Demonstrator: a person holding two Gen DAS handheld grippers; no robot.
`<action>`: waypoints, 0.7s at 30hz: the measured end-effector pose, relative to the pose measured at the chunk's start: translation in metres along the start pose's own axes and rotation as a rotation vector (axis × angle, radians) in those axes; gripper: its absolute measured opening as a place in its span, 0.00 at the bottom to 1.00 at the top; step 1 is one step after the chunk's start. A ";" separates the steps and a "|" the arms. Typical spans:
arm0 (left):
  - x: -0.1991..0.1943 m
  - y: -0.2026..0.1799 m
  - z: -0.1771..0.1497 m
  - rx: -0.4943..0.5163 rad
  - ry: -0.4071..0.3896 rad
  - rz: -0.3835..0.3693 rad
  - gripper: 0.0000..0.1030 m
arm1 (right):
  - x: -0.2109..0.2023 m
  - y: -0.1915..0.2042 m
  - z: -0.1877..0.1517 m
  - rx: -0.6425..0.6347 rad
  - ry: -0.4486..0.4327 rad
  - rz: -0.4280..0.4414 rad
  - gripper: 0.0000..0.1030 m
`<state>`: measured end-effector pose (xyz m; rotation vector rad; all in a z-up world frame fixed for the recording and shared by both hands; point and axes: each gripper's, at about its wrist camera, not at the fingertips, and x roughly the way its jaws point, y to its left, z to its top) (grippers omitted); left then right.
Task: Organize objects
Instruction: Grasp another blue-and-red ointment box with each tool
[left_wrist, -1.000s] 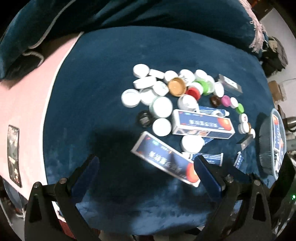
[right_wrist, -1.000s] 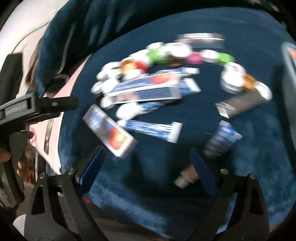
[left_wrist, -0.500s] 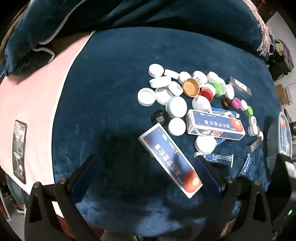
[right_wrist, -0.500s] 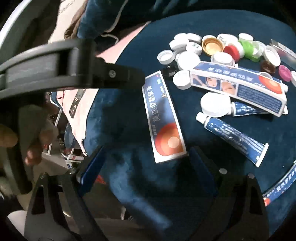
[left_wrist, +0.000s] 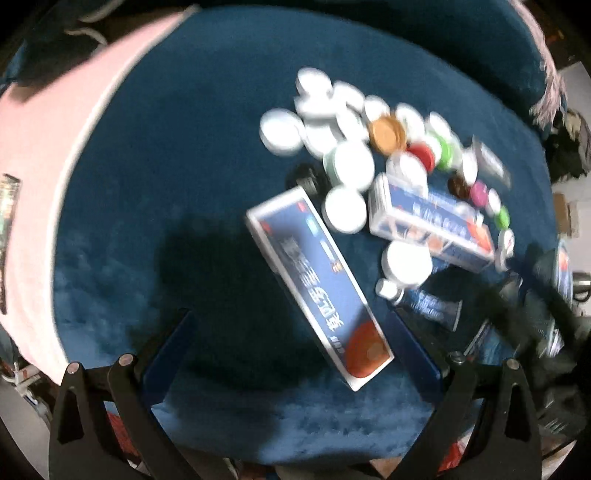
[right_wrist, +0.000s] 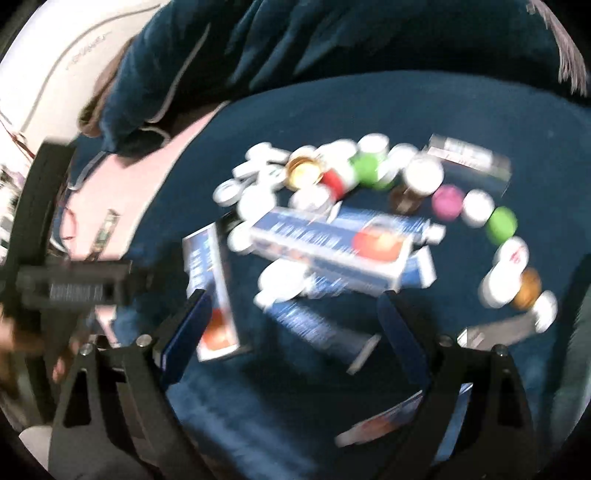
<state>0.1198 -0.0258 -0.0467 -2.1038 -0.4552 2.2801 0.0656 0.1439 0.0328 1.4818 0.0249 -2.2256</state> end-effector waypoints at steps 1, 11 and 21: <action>0.003 -0.001 0.000 -0.007 -0.003 0.011 0.98 | 0.000 -0.005 0.002 -0.028 0.005 -0.021 0.89; 0.026 -0.002 0.001 -0.123 0.025 0.022 0.95 | 0.037 -0.004 0.039 -0.304 0.115 -0.048 0.88; 0.018 0.012 -0.015 -0.183 0.010 0.068 0.83 | 0.078 0.008 0.035 -0.454 0.275 0.013 0.65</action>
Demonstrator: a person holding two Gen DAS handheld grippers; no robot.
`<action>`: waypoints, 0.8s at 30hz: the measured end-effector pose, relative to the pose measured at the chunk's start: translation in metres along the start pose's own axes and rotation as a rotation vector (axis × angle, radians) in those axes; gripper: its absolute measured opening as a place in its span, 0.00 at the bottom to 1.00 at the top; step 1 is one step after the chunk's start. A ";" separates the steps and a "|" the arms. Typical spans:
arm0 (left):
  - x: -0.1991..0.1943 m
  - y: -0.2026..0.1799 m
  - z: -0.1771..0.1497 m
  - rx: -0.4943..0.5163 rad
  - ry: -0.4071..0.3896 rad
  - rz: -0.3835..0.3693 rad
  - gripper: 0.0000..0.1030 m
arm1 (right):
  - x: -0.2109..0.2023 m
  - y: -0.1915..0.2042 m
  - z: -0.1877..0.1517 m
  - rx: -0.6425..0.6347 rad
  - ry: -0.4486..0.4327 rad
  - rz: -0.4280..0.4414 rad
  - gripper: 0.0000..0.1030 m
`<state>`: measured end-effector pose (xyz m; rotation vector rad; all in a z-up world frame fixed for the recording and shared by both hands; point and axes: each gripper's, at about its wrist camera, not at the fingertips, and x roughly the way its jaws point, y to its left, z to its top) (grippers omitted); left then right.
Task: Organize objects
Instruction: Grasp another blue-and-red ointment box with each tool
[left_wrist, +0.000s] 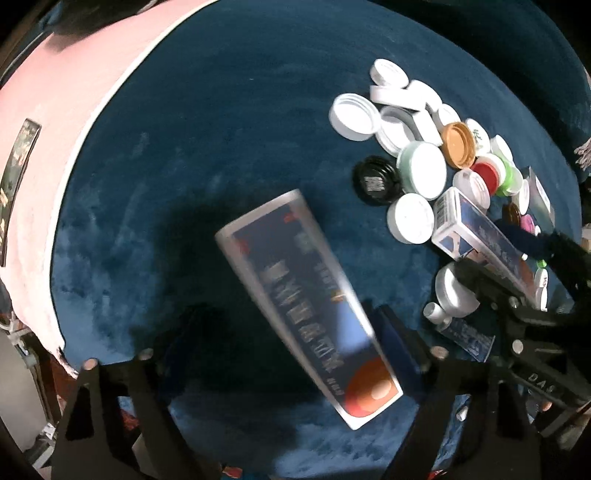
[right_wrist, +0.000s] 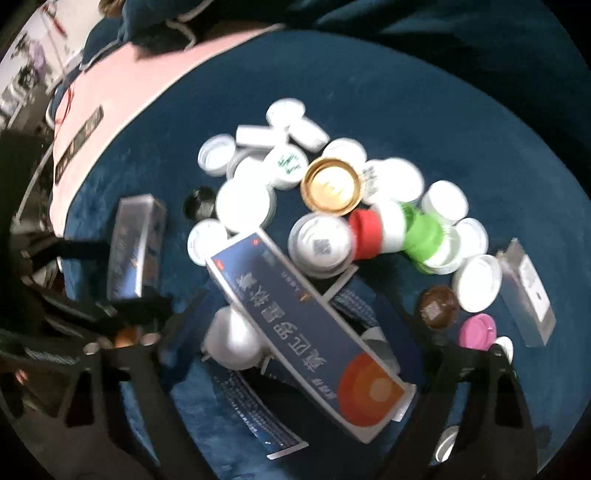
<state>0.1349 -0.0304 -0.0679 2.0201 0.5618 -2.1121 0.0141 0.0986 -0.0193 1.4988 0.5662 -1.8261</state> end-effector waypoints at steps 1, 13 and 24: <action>0.000 0.001 -0.001 -0.001 0.001 -0.005 0.82 | -0.001 0.004 -0.002 -0.021 -0.004 -0.008 0.59; 0.003 -0.021 -0.018 0.073 -0.007 0.006 0.58 | -0.005 0.029 -0.018 0.006 -0.034 -0.019 0.44; -0.039 -0.059 -0.052 0.197 -0.125 -0.083 0.38 | -0.051 0.030 -0.044 0.205 -0.199 -0.060 0.41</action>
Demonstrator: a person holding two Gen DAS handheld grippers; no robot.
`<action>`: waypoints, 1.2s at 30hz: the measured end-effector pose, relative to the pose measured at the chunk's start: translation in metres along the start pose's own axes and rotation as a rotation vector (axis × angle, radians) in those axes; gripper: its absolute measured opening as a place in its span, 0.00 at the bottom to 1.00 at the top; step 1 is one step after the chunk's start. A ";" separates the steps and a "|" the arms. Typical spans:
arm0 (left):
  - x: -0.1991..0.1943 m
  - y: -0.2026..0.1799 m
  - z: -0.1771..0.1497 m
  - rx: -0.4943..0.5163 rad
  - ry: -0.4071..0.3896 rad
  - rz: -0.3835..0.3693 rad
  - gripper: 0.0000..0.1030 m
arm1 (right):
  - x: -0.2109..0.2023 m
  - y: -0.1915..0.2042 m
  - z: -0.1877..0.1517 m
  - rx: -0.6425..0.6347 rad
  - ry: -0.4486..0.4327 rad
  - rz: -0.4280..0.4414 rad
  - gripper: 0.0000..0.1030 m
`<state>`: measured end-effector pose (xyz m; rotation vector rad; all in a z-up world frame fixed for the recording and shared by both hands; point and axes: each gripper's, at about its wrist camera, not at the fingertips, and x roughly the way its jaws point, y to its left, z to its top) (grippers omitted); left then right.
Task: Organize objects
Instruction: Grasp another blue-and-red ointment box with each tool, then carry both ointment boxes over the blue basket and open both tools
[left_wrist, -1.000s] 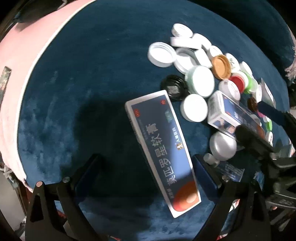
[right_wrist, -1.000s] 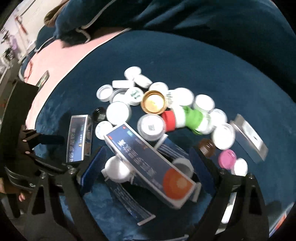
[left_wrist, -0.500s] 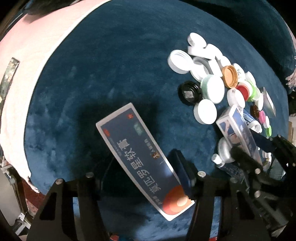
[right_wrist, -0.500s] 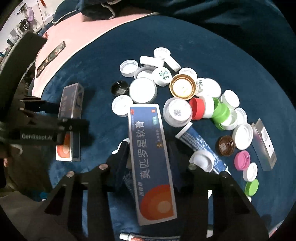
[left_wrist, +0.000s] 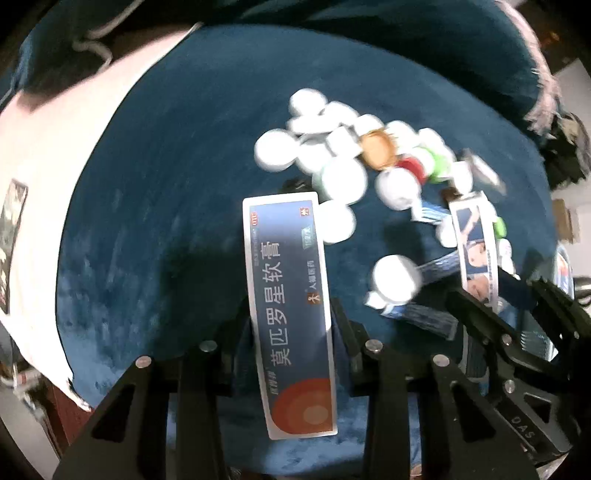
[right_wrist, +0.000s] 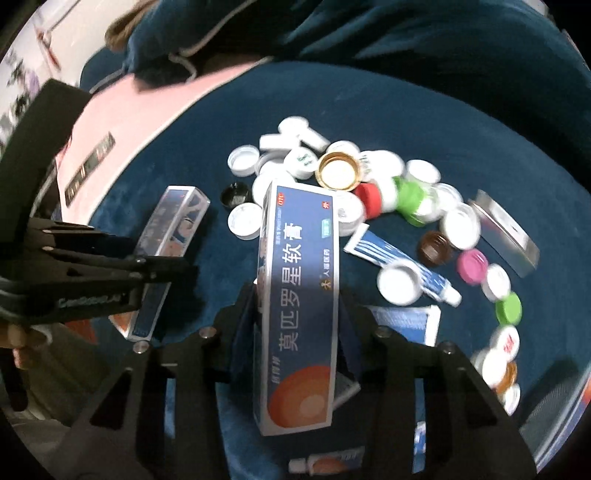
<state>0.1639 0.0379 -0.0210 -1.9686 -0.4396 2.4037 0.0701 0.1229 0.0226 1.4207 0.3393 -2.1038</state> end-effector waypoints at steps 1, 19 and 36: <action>-0.005 -0.007 -0.003 0.017 -0.015 -0.005 0.38 | -0.009 -0.003 -0.004 0.030 -0.021 -0.004 0.41; -0.076 -0.197 0.031 0.695 -0.144 -0.302 0.38 | -0.154 -0.152 -0.158 0.798 -0.326 -0.322 0.42; -0.036 -0.335 0.008 0.828 0.027 -0.374 0.99 | -0.213 -0.220 -0.225 1.114 -0.408 -0.396 0.59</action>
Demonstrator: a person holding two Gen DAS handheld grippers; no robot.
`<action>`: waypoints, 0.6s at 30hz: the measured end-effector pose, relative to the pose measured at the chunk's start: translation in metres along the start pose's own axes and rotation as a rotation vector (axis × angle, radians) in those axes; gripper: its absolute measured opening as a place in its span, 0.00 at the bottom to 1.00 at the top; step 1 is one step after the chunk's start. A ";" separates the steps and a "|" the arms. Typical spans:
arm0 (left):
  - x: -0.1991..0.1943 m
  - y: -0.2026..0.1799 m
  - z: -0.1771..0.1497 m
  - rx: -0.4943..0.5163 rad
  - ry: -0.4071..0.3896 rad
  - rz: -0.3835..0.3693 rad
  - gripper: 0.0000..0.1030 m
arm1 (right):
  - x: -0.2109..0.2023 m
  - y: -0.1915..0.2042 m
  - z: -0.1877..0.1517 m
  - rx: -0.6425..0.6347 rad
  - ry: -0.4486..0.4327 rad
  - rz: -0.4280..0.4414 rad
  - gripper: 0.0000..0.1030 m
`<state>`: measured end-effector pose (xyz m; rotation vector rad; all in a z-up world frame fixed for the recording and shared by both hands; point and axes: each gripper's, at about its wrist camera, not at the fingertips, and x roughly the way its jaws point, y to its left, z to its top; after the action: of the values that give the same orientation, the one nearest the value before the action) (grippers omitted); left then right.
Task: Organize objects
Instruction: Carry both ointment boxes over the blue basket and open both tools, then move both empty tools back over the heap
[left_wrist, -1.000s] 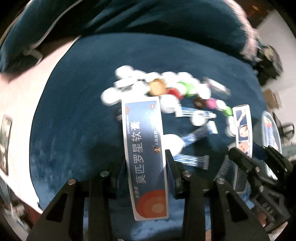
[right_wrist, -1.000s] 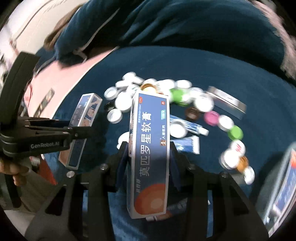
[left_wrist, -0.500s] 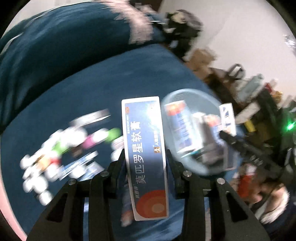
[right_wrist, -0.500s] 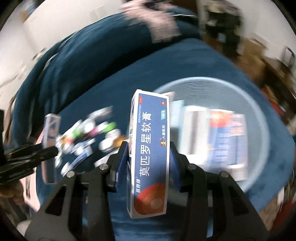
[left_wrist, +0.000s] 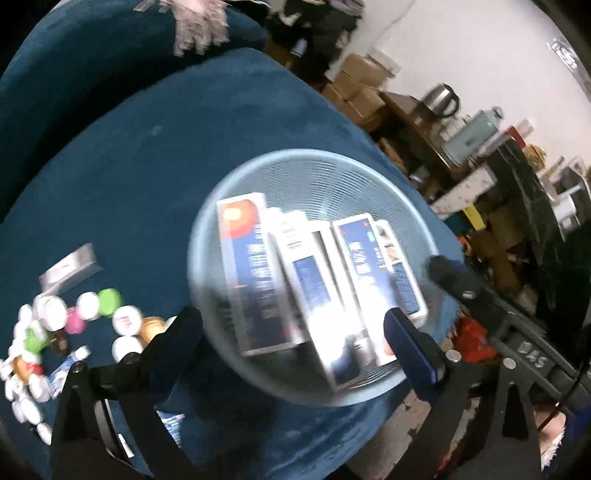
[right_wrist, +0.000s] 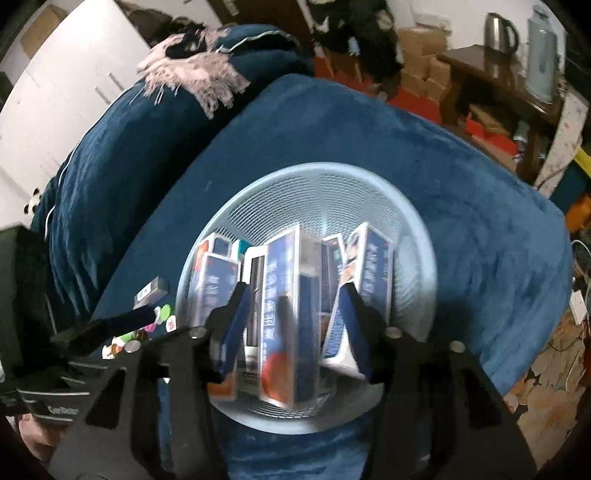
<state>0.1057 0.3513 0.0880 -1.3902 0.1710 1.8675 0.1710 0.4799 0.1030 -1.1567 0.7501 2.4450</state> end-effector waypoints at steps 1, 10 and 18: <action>-0.006 0.006 -0.002 -0.002 -0.018 0.025 0.99 | -0.004 0.000 -0.002 -0.016 -0.023 -0.010 0.70; -0.048 0.079 -0.043 -0.098 -0.089 0.192 0.99 | -0.004 0.046 -0.021 -0.199 -0.065 0.022 0.91; -0.068 0.177 -0.096 -0.316 -0.086 0.252 0.99 | 0.011 0.114 -0.051 -0.396 -0.009 0.077 0.93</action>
<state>0.0685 0.1454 0.0502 -1.5517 0.0061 2.2340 0.1387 0.3590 0.1030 -1.2684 0.3167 2.7427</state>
